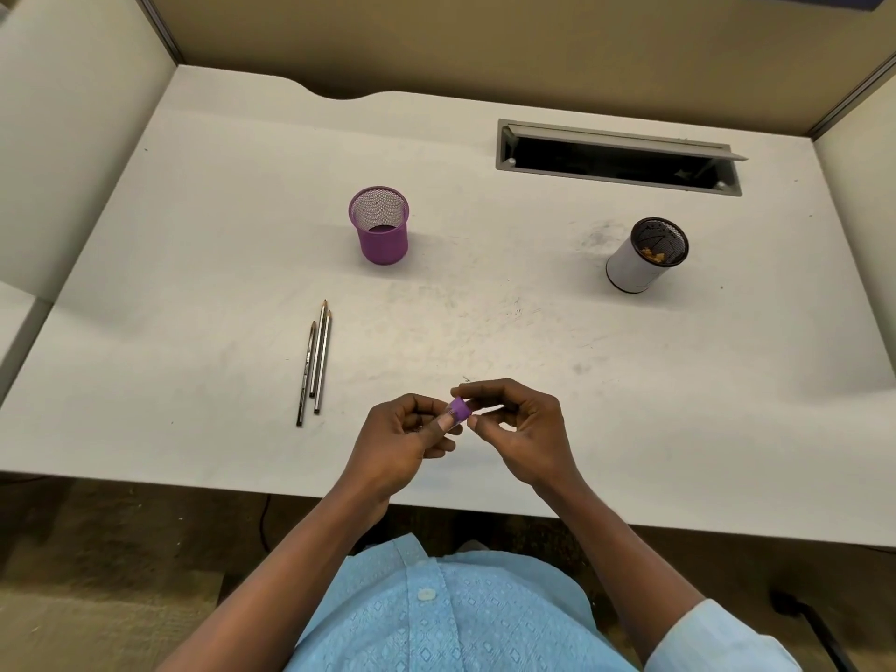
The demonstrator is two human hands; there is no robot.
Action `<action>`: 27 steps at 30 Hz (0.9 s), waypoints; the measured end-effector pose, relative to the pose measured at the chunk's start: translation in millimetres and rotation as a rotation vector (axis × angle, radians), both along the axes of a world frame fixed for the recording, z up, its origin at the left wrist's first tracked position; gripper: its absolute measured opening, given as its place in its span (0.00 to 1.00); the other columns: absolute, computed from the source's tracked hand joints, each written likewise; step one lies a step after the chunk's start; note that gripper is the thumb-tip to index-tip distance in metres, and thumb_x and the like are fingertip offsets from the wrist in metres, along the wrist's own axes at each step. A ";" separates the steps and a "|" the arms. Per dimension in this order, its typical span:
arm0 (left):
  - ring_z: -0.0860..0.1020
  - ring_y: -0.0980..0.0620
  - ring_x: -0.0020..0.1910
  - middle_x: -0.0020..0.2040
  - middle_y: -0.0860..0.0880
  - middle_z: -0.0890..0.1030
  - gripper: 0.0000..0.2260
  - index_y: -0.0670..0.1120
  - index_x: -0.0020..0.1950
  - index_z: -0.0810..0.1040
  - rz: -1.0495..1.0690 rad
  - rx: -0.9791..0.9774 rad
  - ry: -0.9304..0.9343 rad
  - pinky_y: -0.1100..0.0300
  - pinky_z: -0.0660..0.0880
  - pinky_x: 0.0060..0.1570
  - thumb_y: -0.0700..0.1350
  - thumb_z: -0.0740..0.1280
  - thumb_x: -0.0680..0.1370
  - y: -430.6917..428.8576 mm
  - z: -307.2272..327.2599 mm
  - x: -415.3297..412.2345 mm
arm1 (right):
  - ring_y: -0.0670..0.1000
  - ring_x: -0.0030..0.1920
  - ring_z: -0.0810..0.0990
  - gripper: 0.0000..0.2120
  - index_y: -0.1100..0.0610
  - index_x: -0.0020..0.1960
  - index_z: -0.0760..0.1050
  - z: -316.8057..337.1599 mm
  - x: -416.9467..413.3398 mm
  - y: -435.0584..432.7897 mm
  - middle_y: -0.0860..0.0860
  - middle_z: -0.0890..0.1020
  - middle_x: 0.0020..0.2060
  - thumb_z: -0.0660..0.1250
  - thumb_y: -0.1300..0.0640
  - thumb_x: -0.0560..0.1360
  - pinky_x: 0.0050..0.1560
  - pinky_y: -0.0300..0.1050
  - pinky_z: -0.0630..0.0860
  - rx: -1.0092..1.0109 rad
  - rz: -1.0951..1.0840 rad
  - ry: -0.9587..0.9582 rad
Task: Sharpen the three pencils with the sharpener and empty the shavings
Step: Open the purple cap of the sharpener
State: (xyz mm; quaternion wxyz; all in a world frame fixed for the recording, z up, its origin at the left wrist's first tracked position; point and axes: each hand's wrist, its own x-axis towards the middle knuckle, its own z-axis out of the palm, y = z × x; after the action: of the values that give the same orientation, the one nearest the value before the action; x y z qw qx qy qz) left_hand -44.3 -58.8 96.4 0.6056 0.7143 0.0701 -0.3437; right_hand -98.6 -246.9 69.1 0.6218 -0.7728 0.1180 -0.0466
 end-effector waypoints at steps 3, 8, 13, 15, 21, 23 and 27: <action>0.89 0.49 0.48 0.48 0.50 0.90 0.07 0.48 0.55 0.87 -0.002 0.052 -0.081 0.52 0.86 0.54 0.40 0.79 0.78 -0.3 -1.3 0.0 | 0.54 0.52 0.90 0.13 0.58 0.58 0.87 -1.5 -1.9 -1.2 0.49 0.90 0.52 0.78 0.67 0.75 0.53 0.53 0.87 0.069 -0.037 0.022; 0.87 0.59 0.45 0.47 0.55 0.90 0.11 0.51 0.53 0.87 -0.001 0.121 -0.167 0.64 0.79 0.48 0.40 0.82 0.74 -2.7 0.6 0.8 | 0.55 0.50 0.90 0.09 0.57 0.55 0.88 -5.7 -1.3 0.2 0.50 0.90 0.48 0.80 0.62 0.75 0.56 0.60 0.87 0.103 -0.107 0.073; 0.86 0.58 0.45 0.47 0.56 0.89 0.12 0.54 0.53 0.86 -0.031 0.166 -0.210 0.63 0.80 0.47 0.42 0.82 0.74 -5.4 -1.1 0.4 | 0.55 0.48 0.89 0.06 0.56 0.53 0.89 -7.2 -0.3 -0.3 0.50 0.90 0.46 0.80 0.60 0.76 0.53 0.63 0.86 0.056 -0.094 0.052; 0.86 0.58 0.45 0.46 0.56 0.89 0.10 0.54 0.53 0.87 -0.061 0.177 -0.235 0.65 0.79 0.46 0.43 0.81 0.75 -5.7 -1.8 -0.1 | 0.55 0.48 0.89 0.05 0.56 0.52 0.89 -7.5 0.2 -2.4 0.50 0.90 0.46 0.80 0.59 0.76 0.52 0.63 0.86 0.040 -0.078 0.024; 0.87 0.60 0.47 0.47 0.55 0.90 0.09 0.52 0.54 0.87 -0.097 0.209 -0.278 0.65 0.82 0.49 0.41 0.80 0.76 -3.6 -3.7 -0.3 | 0.53 0.46 0.89 0.05 0.58 0.53 0.89 -7.4 2.9 -6.8 0.49 0.89 0.46 0.78 0.60 0.77 0.47 0.61 0.86 -0.062 0.012 -0.061; 0.88 0.57 0.49 0.47 0.55 0.90 0.09 0.52 0.55 0.87 -0.095 0.200 -0.266 0.57 0.84 0.54 0.41 0.80 0.77 -2.6 -5.4 -0.9 | 0.52 0.45 0.89 0.05 0.58 0.54 0.89 -7.3 4.8 -7.2 0.49 0.89 0.46 0.78 0.60 0.78 0.45 0.59 0.86 -0.102 0.051 -0.085; 0.88 0.57 0.52 0.49 0.55 0.90 0.09 0.52 0.56 0.86 -0.077 0.183 -0.246 0.55 0.84 0.58 0.41 0.78 0.78 0.4 -4.5 -3.8 | 0.50 0.46 0.89 0.08 0.59 0.55 0.89 -5.5 7.7 -7.4 0.50 0.89 0.47 0.78 0.61 0.77 0.46 0.49 0.86 -0.142 0.105 -0.122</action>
State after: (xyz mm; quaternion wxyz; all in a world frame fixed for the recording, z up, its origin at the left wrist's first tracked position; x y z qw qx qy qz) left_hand -48.1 -58.4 91.9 0.5283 0.8054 -0.0012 -0.2688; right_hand -90.9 -254.3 63.6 0.5732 -0.8158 0.0355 -0.0690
